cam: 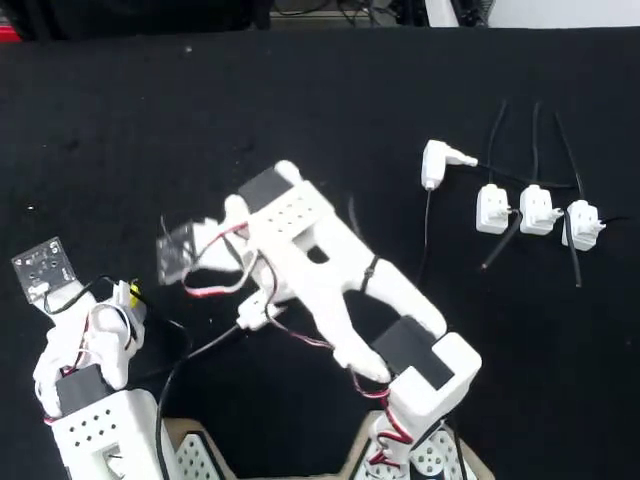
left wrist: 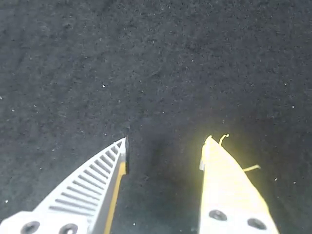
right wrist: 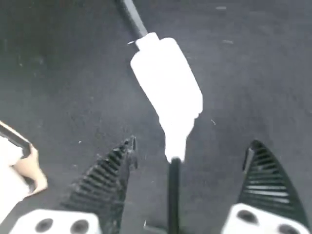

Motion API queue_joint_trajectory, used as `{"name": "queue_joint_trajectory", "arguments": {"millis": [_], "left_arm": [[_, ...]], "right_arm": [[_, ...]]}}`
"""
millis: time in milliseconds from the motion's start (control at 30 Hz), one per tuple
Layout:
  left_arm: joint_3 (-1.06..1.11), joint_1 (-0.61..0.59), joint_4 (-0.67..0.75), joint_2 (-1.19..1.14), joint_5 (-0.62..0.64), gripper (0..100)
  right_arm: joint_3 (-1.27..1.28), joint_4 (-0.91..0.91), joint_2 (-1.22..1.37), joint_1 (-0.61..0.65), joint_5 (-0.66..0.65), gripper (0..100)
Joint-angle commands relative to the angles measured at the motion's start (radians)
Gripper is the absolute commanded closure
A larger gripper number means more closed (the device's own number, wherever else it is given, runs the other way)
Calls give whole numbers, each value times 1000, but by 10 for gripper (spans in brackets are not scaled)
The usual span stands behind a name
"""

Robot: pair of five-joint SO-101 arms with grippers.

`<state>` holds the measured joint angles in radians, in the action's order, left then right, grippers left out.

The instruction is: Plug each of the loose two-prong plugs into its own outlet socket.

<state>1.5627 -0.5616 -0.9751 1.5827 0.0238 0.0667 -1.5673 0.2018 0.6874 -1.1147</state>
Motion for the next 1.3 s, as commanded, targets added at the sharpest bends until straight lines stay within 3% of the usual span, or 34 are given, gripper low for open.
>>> {"name": "queue_joint_trajectory", "arguments": {"millis": [0,233,300,367,400,600,833,1033,1267], "left_arm": [[-67,-7,3,11,11,755],[-67,-7,3,11,11,755],[-67,-7,5,11,11,755],[-67,-5,5,11,11,755],[-67,-5,5,11,11,755],[-67,-5,5,11,11,755],[-67,-5,5,11,11,755],[-65,-5,5,11,11,755],[-62,-5,5,11,11,755]], "right_arm": [[188,238,-62,60,-34,666],[367,489,-62,80,-11,697],[374,516,-62,75,51,814],[363,543,-62,54,123,998],[354,554,-64,34,169,966],[277,503,-202,-141,367,988],[41,305,-355,-397,816,988],[-245,157,-191,-598,1007,987],[-526,127,157,-647,1106,987]]}}
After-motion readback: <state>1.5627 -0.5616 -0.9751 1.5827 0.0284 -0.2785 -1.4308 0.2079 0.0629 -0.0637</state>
